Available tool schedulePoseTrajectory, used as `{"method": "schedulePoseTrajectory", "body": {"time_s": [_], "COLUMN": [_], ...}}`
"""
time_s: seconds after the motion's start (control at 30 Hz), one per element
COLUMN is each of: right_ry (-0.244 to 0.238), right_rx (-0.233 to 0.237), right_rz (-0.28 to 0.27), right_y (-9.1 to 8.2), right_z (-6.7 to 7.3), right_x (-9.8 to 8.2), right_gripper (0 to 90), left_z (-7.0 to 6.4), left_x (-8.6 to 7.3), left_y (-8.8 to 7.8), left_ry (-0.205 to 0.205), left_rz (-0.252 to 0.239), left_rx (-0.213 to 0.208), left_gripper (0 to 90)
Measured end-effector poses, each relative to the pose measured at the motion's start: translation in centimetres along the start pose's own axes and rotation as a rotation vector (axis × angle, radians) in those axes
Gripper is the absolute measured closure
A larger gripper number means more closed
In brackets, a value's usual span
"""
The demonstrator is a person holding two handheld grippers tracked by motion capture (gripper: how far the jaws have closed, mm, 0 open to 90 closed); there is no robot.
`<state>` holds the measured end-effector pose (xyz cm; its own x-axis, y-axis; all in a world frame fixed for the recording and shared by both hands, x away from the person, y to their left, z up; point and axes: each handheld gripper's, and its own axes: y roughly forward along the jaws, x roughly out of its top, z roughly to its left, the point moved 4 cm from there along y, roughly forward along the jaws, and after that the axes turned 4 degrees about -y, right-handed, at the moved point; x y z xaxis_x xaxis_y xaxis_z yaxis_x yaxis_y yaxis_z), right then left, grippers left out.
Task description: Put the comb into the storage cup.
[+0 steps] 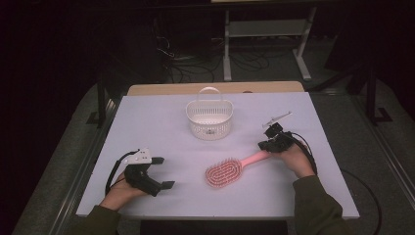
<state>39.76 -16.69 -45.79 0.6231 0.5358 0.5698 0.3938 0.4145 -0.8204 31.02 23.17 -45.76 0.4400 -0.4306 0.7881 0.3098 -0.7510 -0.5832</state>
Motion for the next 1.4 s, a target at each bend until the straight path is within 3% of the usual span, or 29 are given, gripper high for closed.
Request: {"method": "schedulePoseTrajectory", "body": {"time_s": [0.73,1.4], "right_ry": [-0.003,-0.048], "right_rx": [-0.001,-0.004], "right_rz": [0.028,0.055], "right_y": [-0.5,-1.0], "right_z": [0.2,1.2], "right_x": [-1.1,-2.0], "right_gripper": [89.0,89.1], "left_z": [0.1,-0.1], "left_x": [-0.1,-0.1], "left_y": [-0.1,-0.1], "left_ry": [-0.005,-0.002], "left_rz": [-0.004,-0.008], "left_rx": [0.003,0.006], "left_gripper": [0.0,0.1]}}
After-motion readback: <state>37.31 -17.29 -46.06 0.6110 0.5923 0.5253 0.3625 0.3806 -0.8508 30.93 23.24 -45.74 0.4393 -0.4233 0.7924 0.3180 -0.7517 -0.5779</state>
